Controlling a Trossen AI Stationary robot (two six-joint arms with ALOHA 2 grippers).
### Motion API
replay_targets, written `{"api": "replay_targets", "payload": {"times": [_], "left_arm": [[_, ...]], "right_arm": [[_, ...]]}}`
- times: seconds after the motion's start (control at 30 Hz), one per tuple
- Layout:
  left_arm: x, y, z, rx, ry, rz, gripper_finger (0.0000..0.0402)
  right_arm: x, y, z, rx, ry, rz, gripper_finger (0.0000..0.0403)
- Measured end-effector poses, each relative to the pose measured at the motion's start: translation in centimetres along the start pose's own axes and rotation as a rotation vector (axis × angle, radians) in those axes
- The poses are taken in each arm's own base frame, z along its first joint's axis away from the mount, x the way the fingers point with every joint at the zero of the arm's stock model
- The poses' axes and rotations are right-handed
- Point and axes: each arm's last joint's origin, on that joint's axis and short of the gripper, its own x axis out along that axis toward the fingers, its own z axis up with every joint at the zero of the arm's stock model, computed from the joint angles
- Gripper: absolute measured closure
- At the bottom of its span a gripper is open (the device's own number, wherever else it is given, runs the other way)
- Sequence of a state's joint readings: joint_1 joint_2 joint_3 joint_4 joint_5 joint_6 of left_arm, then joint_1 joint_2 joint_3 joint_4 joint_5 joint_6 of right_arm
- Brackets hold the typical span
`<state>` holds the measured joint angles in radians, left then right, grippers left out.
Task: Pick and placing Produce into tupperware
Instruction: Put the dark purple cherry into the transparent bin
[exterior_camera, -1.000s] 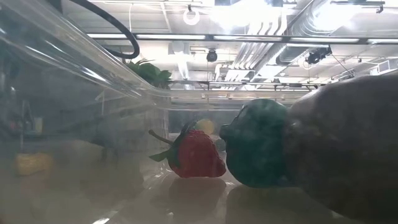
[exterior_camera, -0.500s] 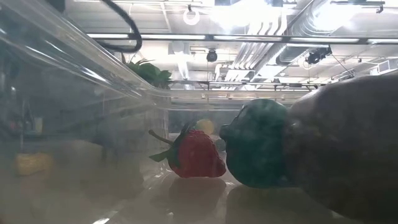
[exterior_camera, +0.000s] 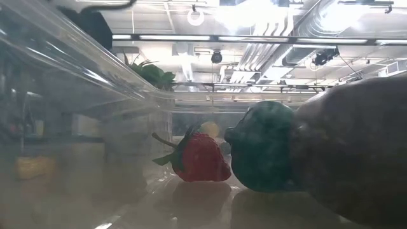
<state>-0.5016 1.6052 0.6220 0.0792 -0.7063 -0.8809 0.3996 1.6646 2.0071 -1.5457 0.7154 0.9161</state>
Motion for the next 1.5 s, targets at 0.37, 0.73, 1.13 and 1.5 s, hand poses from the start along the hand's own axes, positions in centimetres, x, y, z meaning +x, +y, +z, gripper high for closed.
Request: {"api": "replay_targets", "payload": {"times": [0.37,0.73,1.13,1.5], "left_arm": [[-2.7,-0.8,1.4,-0.008,-0.015,-0.134,0.0306],[-4.9,-0.8,3.4,0.010,-0.001,-0.293,0.0306],[-8.0,-1.3,6.8,0.032,-0.129,-0.581,0.0306],[-10.8,-3.9,12.8,0.215,-0.137,-0.600,0.0304]], "right_arm": [[0.0,0.0,0.0,-0.015,-0.001,0.001,0.0144],[0.0,0.0,0.0,-0.052,-0.001,0.001,0.0144],[0.0,0.0,0.0,-0.113,0.000,0.000,0.0144],[-0.1,-0.2,-0.2,-0.190,0.027,0.003,0.0144]]}}
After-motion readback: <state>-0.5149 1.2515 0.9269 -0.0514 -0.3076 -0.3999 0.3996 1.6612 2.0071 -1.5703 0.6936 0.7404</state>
